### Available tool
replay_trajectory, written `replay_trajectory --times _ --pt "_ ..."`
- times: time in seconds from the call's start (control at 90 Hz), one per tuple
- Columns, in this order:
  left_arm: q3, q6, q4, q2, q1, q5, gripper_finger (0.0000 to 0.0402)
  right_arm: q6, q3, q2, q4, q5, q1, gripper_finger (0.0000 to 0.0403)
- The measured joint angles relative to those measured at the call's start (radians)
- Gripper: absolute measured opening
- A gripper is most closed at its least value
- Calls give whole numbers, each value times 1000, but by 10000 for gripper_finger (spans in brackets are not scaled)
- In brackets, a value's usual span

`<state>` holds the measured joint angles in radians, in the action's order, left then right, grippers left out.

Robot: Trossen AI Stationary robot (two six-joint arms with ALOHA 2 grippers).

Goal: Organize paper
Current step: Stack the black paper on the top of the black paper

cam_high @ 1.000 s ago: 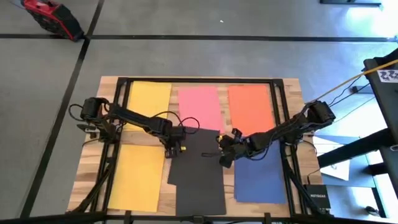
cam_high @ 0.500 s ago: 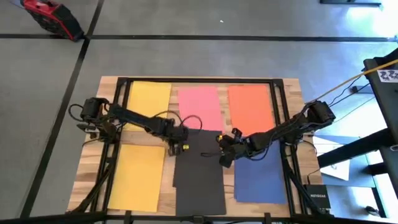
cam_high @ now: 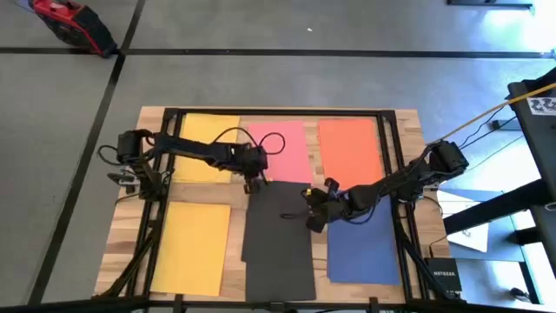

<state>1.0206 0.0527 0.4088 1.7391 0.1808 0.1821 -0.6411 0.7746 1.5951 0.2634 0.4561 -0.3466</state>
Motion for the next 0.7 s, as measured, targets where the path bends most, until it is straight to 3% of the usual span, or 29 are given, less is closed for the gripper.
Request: replay_trajectory --times 0.211,0.7 --pt "-1 3 3 59 5 -85 0 0 1 0 6 0 0 1" --pt "-1 -73 26 49 -111 -94 0 -5 1 0 27 0 0 1"
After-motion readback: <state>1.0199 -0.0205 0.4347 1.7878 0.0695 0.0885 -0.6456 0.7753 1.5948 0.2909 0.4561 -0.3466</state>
